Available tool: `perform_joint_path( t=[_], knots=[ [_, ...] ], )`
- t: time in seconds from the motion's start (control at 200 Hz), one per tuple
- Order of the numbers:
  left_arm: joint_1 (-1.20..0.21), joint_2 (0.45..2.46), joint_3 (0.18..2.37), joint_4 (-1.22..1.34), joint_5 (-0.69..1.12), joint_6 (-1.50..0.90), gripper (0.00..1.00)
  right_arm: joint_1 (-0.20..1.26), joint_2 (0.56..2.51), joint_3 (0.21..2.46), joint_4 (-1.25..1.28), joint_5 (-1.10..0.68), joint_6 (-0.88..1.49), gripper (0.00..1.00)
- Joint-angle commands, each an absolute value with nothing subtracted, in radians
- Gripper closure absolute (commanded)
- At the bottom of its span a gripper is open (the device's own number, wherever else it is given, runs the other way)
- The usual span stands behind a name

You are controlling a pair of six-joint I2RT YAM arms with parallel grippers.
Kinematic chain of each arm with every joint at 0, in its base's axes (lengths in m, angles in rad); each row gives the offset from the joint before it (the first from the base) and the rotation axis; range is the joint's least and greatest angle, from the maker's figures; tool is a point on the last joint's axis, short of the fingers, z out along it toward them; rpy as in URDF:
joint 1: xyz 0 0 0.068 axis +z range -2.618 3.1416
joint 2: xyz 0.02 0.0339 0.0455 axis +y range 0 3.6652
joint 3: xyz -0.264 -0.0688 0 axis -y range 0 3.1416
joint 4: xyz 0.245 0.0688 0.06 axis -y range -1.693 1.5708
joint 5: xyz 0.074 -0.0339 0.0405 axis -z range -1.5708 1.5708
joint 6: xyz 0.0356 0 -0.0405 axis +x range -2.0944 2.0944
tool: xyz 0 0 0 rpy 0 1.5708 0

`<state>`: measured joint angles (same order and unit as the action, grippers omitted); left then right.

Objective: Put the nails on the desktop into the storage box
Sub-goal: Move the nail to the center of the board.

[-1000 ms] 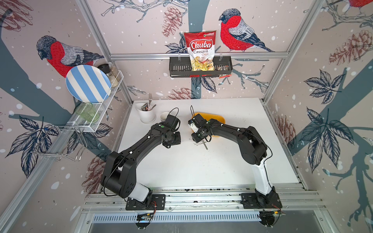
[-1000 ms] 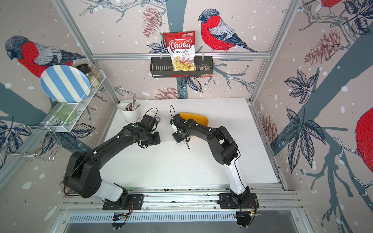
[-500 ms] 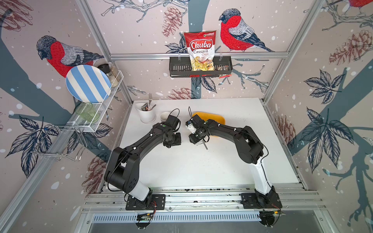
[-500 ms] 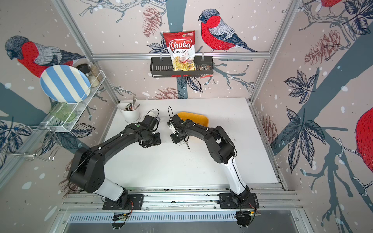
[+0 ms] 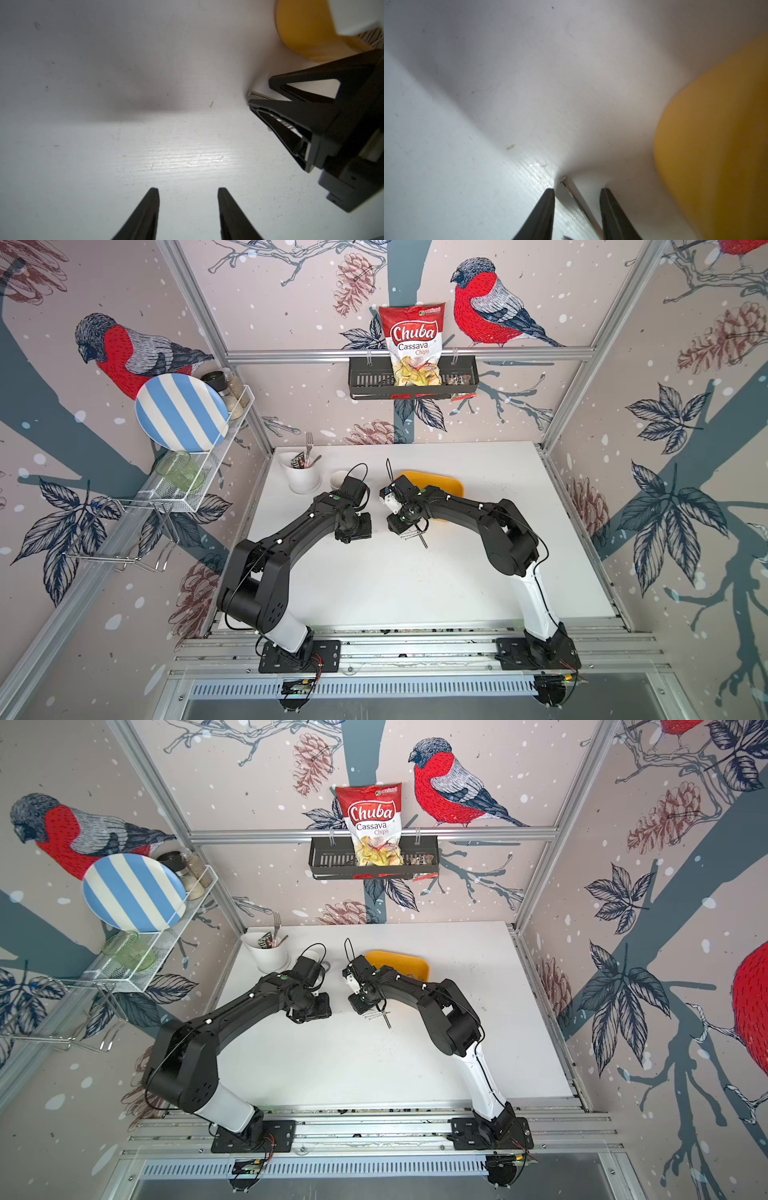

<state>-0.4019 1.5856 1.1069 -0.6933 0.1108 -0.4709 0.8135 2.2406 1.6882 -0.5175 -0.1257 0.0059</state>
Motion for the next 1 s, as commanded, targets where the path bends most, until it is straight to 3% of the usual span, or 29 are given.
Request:
perform_joint_path(
  t=[0.0, 0.66, 0.995],
  knots=[
    [-0.396, 1.592, 1.114, -0.695, 0.122, -0.453, 0.51, 0.838, 2.249, 1.67, -0.586, -0.094, -0.026, 0.64],
    [-0.374, 1.539, 1.075, -0.723, 0.106, -0.435, 0.49, 0.945, 2.249, 1.684, -0.624, 0.002, -0.054, 0.86],
    [-0.353, 1.502, 1.039, -0.721, 0.106, -0.437, 0.49, 0.945, 2.273, 1.754, -0.641, -0.037, -0.031, 0.87]
  ],
)
